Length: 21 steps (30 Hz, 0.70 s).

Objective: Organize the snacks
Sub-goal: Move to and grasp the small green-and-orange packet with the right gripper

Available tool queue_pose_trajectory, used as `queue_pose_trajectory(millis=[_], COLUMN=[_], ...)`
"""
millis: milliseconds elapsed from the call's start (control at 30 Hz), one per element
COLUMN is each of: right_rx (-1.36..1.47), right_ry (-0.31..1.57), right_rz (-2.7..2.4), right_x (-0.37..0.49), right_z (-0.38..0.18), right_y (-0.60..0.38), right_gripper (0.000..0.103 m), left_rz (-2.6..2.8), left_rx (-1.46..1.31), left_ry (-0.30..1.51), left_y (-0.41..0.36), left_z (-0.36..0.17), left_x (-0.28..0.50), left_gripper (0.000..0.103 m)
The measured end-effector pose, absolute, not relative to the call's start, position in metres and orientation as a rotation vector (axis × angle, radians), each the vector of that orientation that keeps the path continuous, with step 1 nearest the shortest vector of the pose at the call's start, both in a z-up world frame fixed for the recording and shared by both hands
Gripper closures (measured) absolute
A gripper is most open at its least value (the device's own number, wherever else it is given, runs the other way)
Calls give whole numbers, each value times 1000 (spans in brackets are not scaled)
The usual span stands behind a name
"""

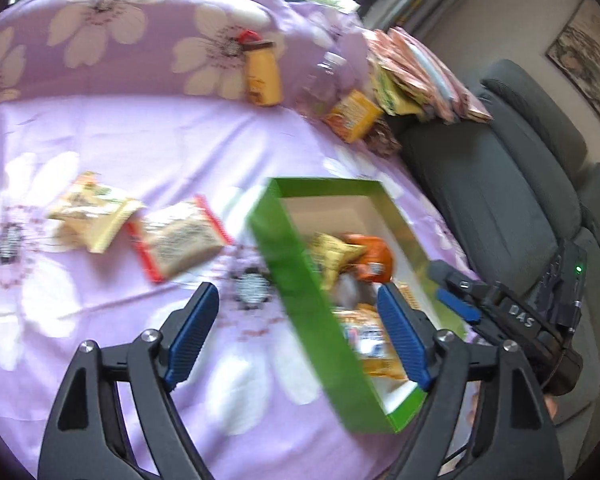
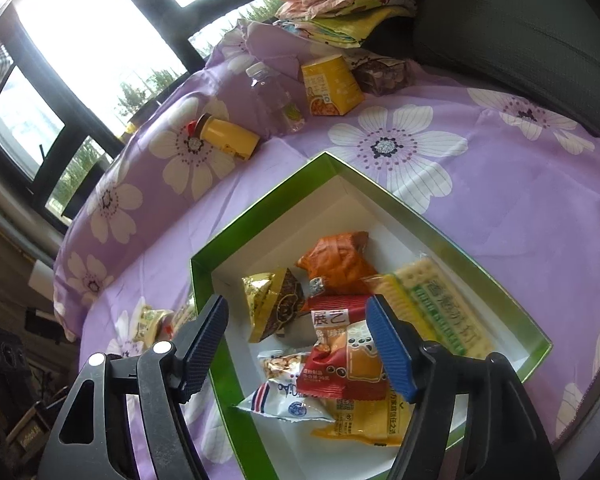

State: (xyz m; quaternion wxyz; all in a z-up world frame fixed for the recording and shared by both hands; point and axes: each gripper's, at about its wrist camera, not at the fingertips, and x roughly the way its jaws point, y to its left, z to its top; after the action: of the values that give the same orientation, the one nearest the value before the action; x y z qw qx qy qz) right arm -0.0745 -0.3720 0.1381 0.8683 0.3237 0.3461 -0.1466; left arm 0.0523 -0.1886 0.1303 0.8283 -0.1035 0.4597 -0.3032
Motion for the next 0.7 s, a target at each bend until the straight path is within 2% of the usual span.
queue_pose_trajectory(millis=[233, 300, 700], right_rx=[654, 637, 465], right_ry=[748, 763, 946], right_rz=[-219, -209, 157], right_x=[-53, -41, 97], right_z=[138, 136, 139], right_y=[-342, -328, -207], right_gripper=[31, 27, 26], left_rz=[-412, -380, -303], left_rx=[-276, -335, -604], left_ry=[958, 956, 1110], left_y=[-87, -65, -6], left_z=[129, 119, 55], left_x=[79, 87, 134], left_gripper=[19, 19, 20])
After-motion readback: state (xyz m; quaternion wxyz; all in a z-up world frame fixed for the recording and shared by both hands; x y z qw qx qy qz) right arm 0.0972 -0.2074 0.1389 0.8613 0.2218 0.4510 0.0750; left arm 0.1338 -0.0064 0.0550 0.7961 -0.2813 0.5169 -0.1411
